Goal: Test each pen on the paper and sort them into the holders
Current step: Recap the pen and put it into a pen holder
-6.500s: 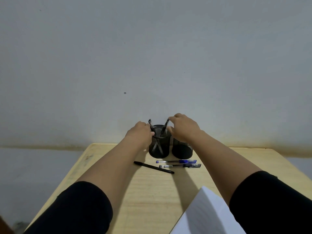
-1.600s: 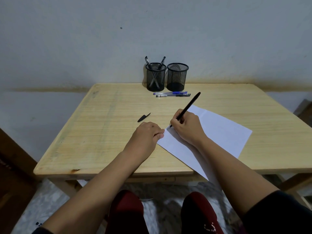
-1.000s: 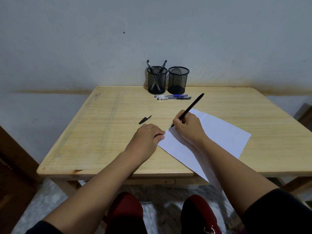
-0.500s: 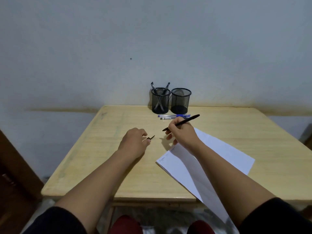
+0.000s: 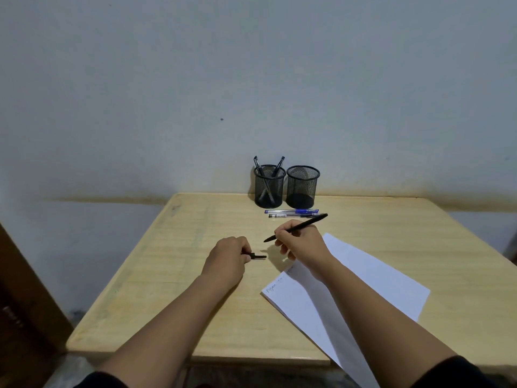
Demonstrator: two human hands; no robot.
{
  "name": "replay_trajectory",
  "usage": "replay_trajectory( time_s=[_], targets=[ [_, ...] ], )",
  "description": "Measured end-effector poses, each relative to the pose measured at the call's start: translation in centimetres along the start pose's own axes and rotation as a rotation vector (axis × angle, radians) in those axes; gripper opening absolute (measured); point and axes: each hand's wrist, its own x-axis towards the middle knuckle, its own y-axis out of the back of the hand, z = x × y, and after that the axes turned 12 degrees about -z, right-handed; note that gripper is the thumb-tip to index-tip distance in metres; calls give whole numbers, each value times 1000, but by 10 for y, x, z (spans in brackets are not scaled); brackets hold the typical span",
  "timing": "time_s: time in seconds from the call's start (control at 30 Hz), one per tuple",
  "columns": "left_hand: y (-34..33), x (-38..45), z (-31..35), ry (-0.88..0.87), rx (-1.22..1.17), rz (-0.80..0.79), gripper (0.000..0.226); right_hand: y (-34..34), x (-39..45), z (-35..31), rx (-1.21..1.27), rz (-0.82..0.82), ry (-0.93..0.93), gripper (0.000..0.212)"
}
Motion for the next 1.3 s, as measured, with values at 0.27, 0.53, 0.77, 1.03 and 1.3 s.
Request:
replay_trajectory(
  time_s=[0.27, 0.53, 0.77, 1.03, 1.3],
  targets=[
    [8, -5, 15, -70, -333, 63, 10, 5, 0, -4, 68, -24, 31, 11],
    [14, -12, 33, -110, -504, 166, 11, 4, 2, -6, 104, -46, 56, 10],
    [18, -14, 41, -76, -524, 208, 17, 0, 2, -11, 163, -39, 119, 21],
    [25, -16, 46, -126, -565, 174, 16, -3, -3, -16, 199, -23, 150, 23],
    [55, -15, 68, -247, -518, 233, 31, 12, -10, -44, -92, -77, 92, 29]
  ],
)
